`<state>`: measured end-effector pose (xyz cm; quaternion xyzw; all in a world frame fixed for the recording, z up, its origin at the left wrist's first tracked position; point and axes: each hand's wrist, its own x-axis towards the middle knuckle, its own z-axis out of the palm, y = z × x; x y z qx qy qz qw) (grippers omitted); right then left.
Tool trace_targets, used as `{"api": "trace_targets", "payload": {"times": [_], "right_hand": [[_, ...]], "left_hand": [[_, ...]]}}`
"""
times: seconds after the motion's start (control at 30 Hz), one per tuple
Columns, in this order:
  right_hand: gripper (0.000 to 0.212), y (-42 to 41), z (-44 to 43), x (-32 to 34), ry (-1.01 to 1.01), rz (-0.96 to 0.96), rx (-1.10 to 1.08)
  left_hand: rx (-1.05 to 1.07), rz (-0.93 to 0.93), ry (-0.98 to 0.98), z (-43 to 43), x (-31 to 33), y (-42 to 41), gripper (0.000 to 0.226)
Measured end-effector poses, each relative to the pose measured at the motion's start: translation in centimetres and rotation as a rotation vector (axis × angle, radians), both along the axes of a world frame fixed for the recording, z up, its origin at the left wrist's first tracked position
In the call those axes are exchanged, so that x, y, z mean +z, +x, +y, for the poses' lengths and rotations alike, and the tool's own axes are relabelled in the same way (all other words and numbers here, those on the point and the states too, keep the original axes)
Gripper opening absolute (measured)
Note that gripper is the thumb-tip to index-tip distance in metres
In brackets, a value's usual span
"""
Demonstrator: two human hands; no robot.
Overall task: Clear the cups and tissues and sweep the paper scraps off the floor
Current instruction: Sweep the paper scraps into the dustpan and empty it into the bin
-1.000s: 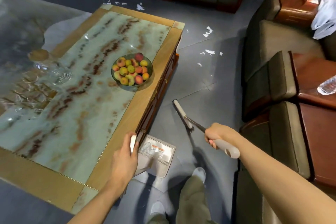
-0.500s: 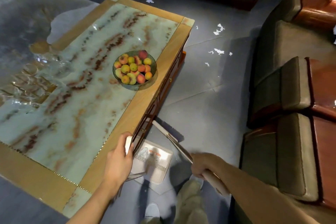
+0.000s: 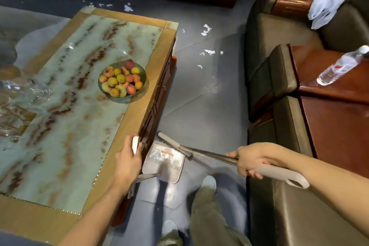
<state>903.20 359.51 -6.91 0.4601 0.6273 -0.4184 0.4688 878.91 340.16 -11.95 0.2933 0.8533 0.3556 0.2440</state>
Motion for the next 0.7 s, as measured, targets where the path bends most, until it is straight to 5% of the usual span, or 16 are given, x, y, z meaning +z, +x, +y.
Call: {"api": "trace_targets", "payload": {"times": [0.1, 0.3, 0.6, 0.7], "right_hand": [[0.048, 1.9, 2.6, -0.4, 0.117, -0.009, -0.106], [0.038, 1.5, 7.3, -2.9, 0.45, 0.043, 0.128], [0.007, -3.5, 15.8, -8.5, 0.244, 0.197, -0.182], [0.024, -5.6, 15.4, -10.1, 0.093, 0.256, -0.291]], "left_hand": [[-0.055, 0.022, 0.016, 2.8, 1.0, 0.4, 0.022], [-0.112, 0.064, -0.048, 8.7, 2.0, 0.6, 0.022], [0.017, 0.094, -0.121, 16.0, -0.3, -1.2, 0.02], [0.055, 0.102, -0.127, 17.9, -1.0, -2.5, 0.016]]}}
